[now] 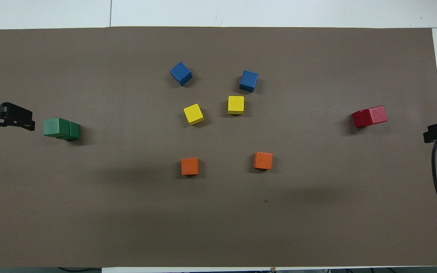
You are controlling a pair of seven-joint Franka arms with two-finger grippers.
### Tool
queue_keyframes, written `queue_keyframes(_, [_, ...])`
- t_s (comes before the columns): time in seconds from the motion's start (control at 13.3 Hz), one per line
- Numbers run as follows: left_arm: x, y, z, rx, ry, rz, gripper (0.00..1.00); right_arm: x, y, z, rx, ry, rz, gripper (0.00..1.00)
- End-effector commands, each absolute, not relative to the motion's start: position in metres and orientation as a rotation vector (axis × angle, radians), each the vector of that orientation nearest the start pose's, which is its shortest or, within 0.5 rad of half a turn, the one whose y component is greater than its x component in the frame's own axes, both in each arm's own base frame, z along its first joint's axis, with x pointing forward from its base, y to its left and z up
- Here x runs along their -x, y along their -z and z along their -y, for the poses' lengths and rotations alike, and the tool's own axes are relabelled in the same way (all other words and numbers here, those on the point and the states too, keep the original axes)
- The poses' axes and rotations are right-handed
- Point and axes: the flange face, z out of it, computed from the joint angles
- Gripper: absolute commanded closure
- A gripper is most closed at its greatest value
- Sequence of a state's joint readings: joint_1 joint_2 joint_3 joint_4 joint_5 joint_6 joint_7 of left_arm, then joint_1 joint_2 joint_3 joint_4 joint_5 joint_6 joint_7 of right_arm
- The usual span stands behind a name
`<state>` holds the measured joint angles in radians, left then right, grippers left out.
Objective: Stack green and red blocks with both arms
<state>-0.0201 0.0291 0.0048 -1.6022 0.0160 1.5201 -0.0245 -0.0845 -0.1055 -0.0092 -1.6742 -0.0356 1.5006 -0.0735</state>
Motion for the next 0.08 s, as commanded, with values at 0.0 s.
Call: queue_keyframes(0.0, [-0.5538,-0.5905,0.0045,3.112,-0.186,0.022,0.0,-0.5066,-0.6271,0.0505,3.151,-0.096,-0.064,0.0])
